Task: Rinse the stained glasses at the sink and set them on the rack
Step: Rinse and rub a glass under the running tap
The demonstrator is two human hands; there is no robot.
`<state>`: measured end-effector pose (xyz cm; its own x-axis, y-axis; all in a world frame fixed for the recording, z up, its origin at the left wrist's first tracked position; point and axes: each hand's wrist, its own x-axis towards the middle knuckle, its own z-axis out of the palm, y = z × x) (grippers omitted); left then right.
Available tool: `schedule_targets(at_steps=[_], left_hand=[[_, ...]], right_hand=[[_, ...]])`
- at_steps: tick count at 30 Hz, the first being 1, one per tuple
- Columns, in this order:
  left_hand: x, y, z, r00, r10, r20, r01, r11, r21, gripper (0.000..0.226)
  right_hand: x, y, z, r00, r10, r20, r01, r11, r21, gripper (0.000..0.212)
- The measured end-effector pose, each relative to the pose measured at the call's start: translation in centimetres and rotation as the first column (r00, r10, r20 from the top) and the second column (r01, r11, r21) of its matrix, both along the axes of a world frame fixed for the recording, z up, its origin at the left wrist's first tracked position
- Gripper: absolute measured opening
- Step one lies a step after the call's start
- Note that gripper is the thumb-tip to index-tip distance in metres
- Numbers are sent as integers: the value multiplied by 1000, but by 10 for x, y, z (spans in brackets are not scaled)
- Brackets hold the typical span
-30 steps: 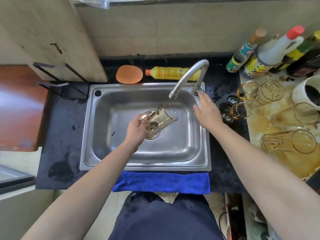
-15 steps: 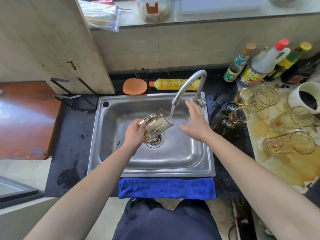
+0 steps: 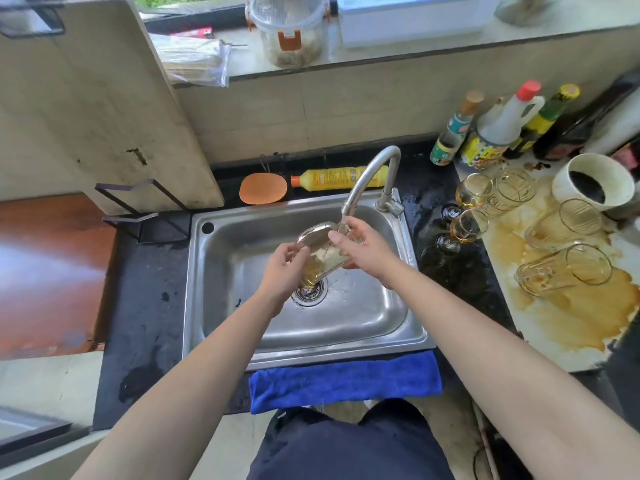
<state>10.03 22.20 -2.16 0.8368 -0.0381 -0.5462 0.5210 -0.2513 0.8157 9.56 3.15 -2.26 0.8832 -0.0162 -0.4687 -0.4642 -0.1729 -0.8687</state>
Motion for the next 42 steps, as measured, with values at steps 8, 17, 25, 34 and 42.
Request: schedule_targets(at_steps=[8,17,25,34,42], left_hand=[[8,2,9,991,-28,-129,8,988,-154,49],[19,-9,11,994,-87,-69,82,995,-61,49],[32,-10,13,993,-103,-50,102,995,-25,45],[37,2,8,989,2,-147,4,999,42,55],[33,-3,4,968,-13,-251,-11,995,-95,47]], right_hand=[[-7,7,8,981,-152,-124,177,960,219,62],[2,2,11,965,-214,-154,237,959,155,21],[6,8,10,921,-246,-304,300,942,148,41],[15,23,8,990,-124,-69,126,992,26,52],[12,26,9,985,-161,-67,161,987,-2,40]])
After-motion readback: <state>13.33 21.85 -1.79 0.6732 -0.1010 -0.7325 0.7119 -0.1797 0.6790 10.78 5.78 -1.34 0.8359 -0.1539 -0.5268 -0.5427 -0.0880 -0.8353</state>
